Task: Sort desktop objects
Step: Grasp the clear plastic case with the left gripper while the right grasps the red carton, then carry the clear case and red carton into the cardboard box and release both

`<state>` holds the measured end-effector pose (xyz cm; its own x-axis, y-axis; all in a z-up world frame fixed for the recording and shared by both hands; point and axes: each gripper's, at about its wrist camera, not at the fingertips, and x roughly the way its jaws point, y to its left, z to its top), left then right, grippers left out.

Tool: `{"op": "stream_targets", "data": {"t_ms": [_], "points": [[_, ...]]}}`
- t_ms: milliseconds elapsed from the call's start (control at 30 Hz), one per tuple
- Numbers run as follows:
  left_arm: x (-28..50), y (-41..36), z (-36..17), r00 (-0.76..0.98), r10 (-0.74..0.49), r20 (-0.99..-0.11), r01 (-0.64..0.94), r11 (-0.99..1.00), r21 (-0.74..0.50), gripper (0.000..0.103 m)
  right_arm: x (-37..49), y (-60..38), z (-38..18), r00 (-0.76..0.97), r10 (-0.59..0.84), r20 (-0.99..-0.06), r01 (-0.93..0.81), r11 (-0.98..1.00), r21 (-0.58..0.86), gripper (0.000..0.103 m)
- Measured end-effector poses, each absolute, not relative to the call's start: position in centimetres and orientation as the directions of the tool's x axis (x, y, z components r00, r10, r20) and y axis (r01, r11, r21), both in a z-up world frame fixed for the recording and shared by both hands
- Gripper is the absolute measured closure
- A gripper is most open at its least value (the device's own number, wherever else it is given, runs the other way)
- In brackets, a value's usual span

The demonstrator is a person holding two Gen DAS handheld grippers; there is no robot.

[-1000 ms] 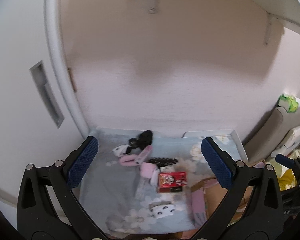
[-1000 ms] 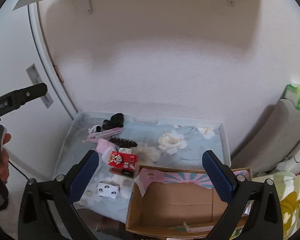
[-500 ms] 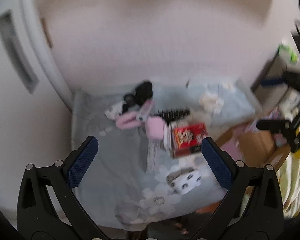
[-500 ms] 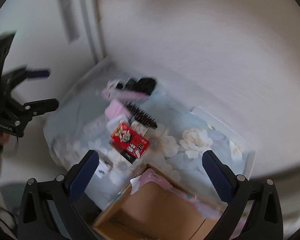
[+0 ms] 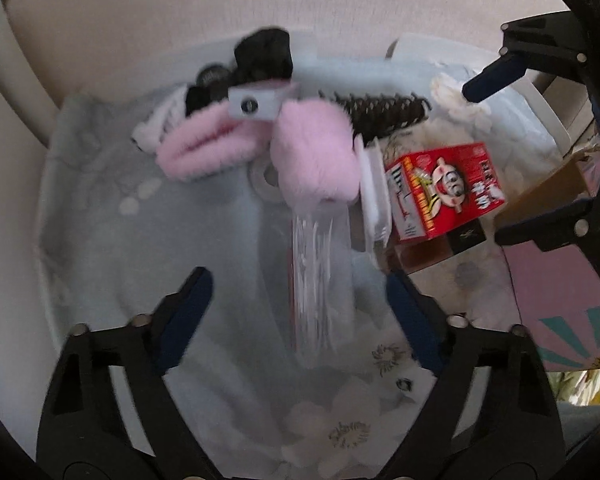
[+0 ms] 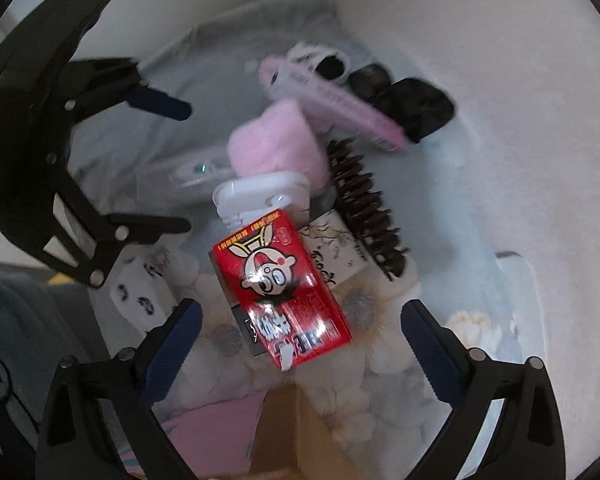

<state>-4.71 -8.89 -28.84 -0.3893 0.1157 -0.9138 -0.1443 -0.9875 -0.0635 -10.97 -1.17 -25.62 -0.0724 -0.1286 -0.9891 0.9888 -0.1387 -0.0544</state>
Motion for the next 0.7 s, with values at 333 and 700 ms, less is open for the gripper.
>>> {"op": "stream_targets", "data": {"t_ms": [333, 700], "points": [[-5.3, -8.6, -31.2, -0.347, 0.107, -0.932, -0.149, -0.987, -0.058, 0.062, -11.8, -1.0, -28.2, -0.047, -0.047, -0.998, 0.991, -0.124, -0.041, 0.051], [-4.2, -9.7, -28.5, -0.365, 0.121, -0.923, -0.130, -0.988, -0.078, 0.080, -13.8, 2.0, -21.9, -0.059, -0.144, -0.988, 0.970, -0.241, -0.023, 0.052]]}}
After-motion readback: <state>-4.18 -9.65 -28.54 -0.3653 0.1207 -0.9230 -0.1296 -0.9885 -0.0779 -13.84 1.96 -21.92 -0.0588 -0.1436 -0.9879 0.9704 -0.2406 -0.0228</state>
